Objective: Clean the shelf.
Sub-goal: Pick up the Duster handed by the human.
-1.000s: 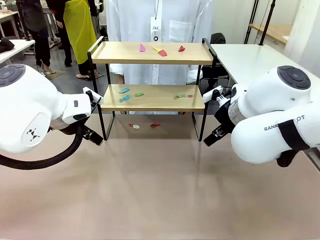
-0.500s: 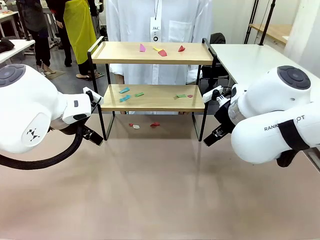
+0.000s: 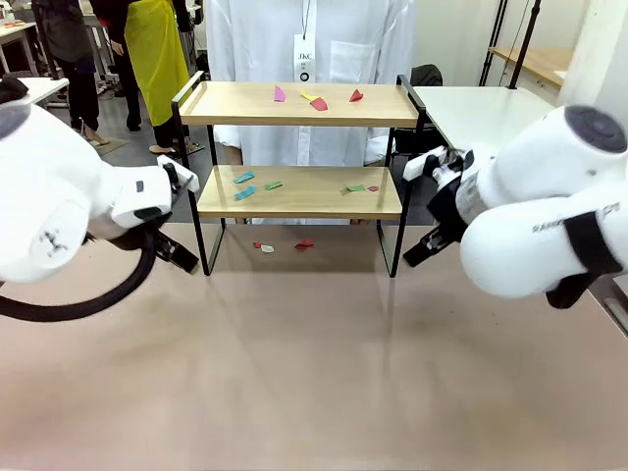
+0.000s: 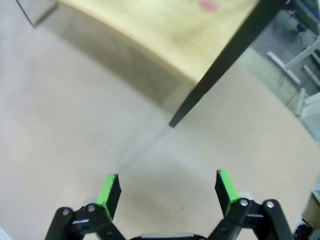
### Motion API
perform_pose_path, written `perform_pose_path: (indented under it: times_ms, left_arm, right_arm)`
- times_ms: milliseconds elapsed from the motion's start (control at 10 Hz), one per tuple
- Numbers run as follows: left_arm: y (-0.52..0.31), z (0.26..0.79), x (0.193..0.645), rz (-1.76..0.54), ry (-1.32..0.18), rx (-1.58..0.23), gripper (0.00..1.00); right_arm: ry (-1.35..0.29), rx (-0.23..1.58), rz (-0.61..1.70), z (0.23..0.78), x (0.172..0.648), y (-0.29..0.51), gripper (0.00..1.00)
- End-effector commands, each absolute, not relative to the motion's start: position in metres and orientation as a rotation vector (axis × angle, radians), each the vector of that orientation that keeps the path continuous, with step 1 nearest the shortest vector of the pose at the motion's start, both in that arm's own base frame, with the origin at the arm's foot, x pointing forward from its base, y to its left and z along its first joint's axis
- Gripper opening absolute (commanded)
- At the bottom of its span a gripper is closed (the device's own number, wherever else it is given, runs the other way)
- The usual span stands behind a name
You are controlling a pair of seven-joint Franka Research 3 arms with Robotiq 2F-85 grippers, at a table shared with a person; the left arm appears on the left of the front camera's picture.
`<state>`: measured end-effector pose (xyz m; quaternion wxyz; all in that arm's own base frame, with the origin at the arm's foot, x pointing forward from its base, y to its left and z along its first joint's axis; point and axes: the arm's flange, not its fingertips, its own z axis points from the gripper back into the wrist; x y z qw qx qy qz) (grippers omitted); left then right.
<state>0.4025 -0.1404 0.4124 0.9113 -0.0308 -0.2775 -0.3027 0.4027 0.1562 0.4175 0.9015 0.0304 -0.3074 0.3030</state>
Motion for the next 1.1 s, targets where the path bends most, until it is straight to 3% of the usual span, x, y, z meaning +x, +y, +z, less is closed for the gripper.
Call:
perform_pose_path:
  times_ms: [0, 300, 700, 900, 1000]
  left_arm:
    - [-0.098, 0.463, 0.406, -0.678, -0.589, -0.142, 1.0]
    - [-0.035, 0.496, 0.422, -0.816, -0.596, -0.327, 1.0]
    - [0.039, 0.49, 0.437, -1.078, -0.672, -0.522, 1.0]
    - [0.053, 0.477, 0.445, -1.093, -0.752, -0.538, 1.0]
    - [0.045, 0.474, 0.447, -0.917, -0.621, -0.35, 1.0]
  right_arm:
    - [-0.686, 0.165, 0.637, 0.456, 0.41, 0.115, 1.0]
    - [-0.806, 0.312, 0.658, 0.479, 0.419, 0.041, 1.0]
    - [-0.966, 0.506, 0.794, 0.477, 0.418, -0.051, 1.0]
    - [-1.071, 0.537, 0.84, 0.47, 0.415, -0.068, 1.0]
    - [-1.057, 0.484, 0.79, 0.469, 0.41, -0.049, 1.0]
